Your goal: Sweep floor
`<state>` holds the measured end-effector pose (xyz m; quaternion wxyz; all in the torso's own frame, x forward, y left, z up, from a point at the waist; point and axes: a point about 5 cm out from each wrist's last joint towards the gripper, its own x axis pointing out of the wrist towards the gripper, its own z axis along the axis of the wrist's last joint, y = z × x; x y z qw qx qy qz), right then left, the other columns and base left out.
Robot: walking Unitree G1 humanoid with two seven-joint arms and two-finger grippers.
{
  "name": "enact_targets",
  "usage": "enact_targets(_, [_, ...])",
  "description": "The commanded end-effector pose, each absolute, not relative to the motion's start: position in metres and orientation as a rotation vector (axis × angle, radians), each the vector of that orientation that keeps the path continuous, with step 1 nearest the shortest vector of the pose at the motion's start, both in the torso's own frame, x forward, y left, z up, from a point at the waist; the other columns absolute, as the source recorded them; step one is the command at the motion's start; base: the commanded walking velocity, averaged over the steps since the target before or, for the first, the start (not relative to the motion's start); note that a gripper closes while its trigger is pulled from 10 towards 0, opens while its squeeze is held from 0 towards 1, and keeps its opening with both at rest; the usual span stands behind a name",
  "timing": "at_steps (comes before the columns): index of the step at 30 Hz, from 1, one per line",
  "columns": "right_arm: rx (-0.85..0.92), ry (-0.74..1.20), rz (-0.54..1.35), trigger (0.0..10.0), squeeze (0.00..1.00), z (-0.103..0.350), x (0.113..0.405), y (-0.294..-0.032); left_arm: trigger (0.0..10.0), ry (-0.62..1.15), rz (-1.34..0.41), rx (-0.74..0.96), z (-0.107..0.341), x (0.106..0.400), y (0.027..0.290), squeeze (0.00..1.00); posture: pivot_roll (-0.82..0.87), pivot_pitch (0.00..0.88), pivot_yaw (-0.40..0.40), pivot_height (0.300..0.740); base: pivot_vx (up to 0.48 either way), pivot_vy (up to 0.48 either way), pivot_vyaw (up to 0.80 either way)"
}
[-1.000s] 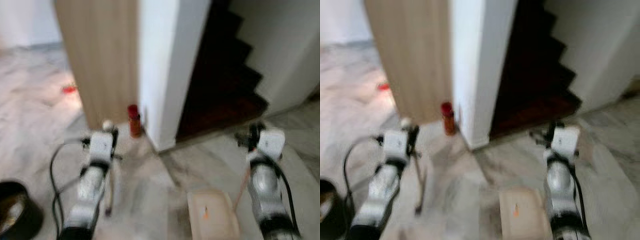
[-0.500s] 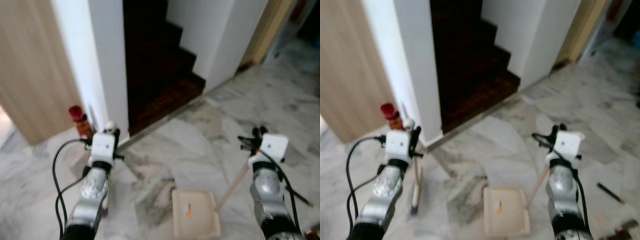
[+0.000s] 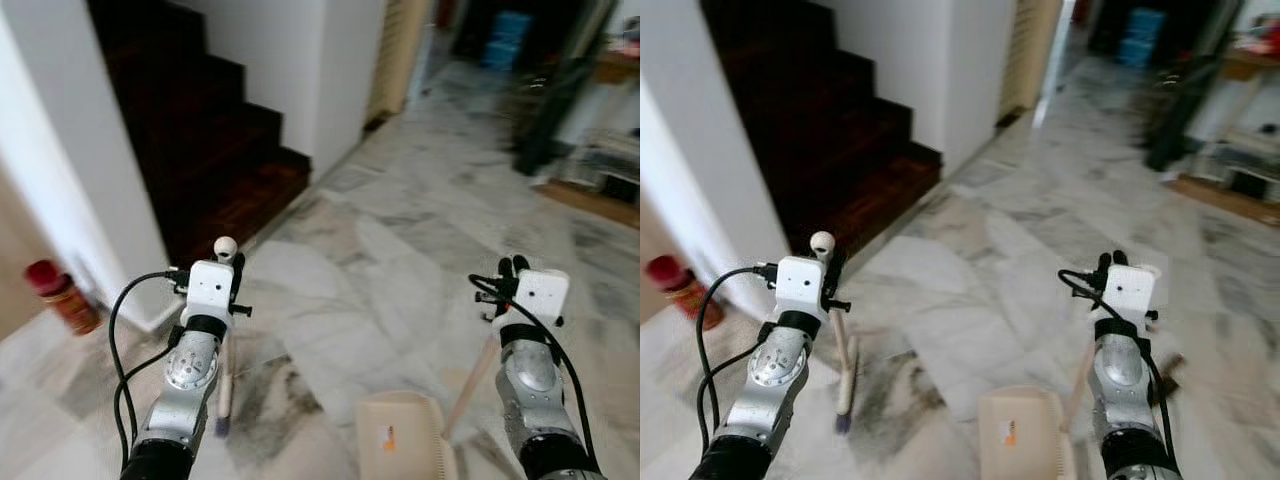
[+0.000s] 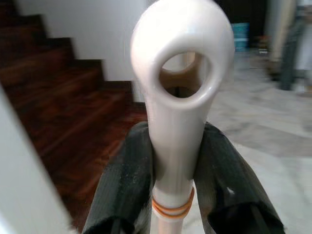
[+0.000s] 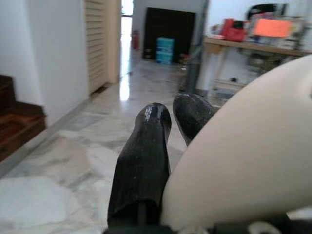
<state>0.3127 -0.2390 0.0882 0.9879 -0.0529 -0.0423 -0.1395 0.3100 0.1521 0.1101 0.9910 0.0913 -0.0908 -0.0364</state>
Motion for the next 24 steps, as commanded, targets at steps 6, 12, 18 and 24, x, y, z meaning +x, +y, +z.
enact_targets(6, [-0.109, -0.132, -0.297, 10.0, 0.00, 0.0964, 0.3121, -0.2393, 10.0, -0.237, -0.101, 0.187, 0.1222, 0.3167, 0.1491, 0.00, 0.00, 0.000, -0.012, 0.740, 0.000, 0.000, -0.80])
enact_targets(12, [-0.089, -0.132, -0.313, 10.0, 0.00, 0.0918, 0.3070, -0.2359, 10.0, -0.235, -0.138, 0.184, 0.1226, 0.3184, 0.1443, 0.00, -0.02, 0.000, 0.017, 0.740, 0.000, 0.000, -0.80])
enact_targets(18, [-0.077, -0.137, -0.312, 10.0, 0.00, 0.0915, 0.3063, -0.2331, 10.0, -0.236, -0.144, 0.168, 0.1233, 0.3197, 0.1428, 0.00, -0.03, 0.000, 0.018, 0.740, 0.000, 0.000, -0.80])
enact_targets(24, [-0.079, -0.138, -0.313, 10.0, 0.00, 0.0923, 0.3052, -0.2353, 10.0, -0.234, -0.129, 0.144, 0.1225, 0.3192, 0.1414, 0.00, -0.01, 0.000, 0.001, 0.740, 0.000, 0.000, -0.80])
